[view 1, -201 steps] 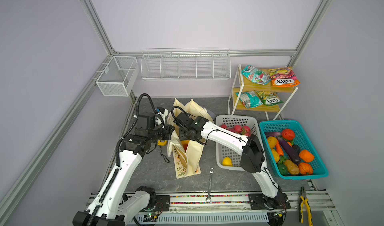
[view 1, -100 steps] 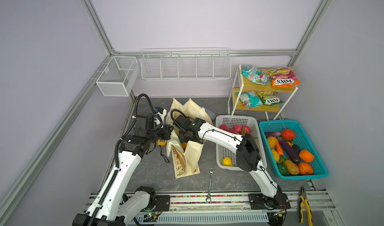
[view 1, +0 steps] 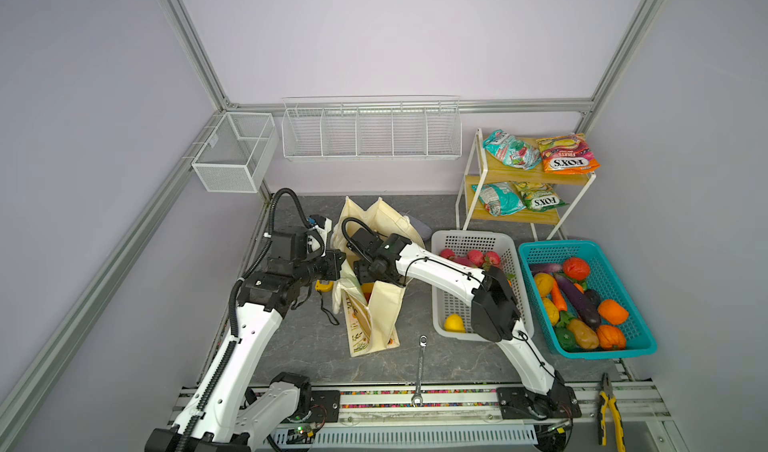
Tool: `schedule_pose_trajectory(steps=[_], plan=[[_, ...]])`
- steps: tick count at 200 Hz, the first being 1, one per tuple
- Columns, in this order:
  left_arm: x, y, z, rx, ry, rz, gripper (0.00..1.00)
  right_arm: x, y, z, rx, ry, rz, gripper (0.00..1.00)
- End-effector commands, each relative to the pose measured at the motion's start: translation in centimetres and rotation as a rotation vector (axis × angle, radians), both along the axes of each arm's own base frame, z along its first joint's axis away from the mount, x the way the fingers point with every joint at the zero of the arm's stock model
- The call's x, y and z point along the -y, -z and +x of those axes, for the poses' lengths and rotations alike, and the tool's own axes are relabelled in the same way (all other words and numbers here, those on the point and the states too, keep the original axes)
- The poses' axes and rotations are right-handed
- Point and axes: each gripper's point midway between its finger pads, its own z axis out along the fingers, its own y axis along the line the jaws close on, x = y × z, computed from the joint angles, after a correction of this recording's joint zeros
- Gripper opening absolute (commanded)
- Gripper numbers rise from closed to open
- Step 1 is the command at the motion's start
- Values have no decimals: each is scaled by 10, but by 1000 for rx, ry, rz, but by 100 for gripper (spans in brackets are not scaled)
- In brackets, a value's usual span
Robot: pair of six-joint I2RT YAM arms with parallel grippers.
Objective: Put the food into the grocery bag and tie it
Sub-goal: 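Lower the pear into the bag and open the right gripper, then raise the right gripper out of the bag back over the white basket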
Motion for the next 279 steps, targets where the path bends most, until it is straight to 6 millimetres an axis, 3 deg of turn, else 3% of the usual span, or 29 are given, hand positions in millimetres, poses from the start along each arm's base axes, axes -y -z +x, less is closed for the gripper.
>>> schedule_pose_trajectory(steps=[1, 43, 86, 108, 136, 154, 175, 235, 279], plan=[[-2, -17, 5, 78, -8, -9, 0, 9, -66, 4, 95, 12, 48, 88], [-3, -16, 5, 83, -10, -3, 0, 18, -129, 12, 215, 40, 73, 88], [-1, -15, 5, 81, -2, -10, 0, 38, -213, 9, 384, 66, 160, 88], [0, -18, 3, 89, 3, -18, 0, 62, -251, -1, 453, 85, 183, 88], [-1, -19, 2, 92, 3, -17, 0, 106, -275, -18, 490, 125, 155, 88], [-1, -19, 2, 93, 3, -18, 0, 133, -273, -30, 488, 140, 121, 88], [0, -19, 2, 94, 5, -21, 0, 157, -257, -47, 466, 109, 83, 88], [3, -5, 9, 56, 12, -20, 0, 240, -183, -74, 364, 185, -68, 88], [1, -4, 10, 56, 5, -8, 0, 287, -131, -84, 229, 331, -32, 88]])
